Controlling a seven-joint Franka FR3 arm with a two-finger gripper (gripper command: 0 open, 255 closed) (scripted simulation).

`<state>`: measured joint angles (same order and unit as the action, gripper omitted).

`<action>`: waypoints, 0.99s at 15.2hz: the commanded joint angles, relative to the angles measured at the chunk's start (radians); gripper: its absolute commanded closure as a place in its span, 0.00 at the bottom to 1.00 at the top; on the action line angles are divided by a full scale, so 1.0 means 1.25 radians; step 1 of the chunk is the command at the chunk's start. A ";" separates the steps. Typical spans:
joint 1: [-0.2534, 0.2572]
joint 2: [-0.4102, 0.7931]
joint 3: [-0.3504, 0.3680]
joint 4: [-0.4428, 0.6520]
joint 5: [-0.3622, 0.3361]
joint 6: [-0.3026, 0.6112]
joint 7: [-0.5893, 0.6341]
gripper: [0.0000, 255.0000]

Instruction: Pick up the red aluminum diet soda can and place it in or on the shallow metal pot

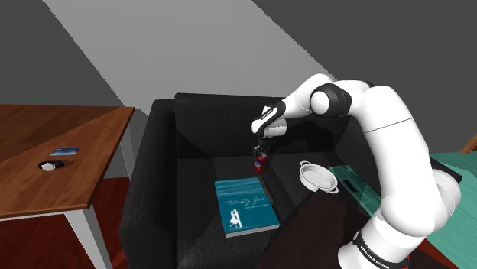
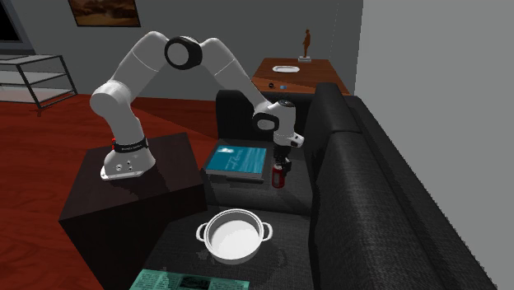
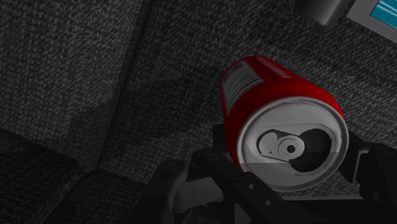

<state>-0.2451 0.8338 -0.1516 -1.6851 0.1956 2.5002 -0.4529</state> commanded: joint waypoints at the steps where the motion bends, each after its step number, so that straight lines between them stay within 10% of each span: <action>1: 0.000 0.000 0.000 0.000 0.000 0.000 0.000 1.00; 15: 0.014 -0.112 -0.019 -0.034 -0.018 -0.077 0.011 1.00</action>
<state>-0.2295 0.7069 -0.1735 -1.7227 0.1753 2.4112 -0.4413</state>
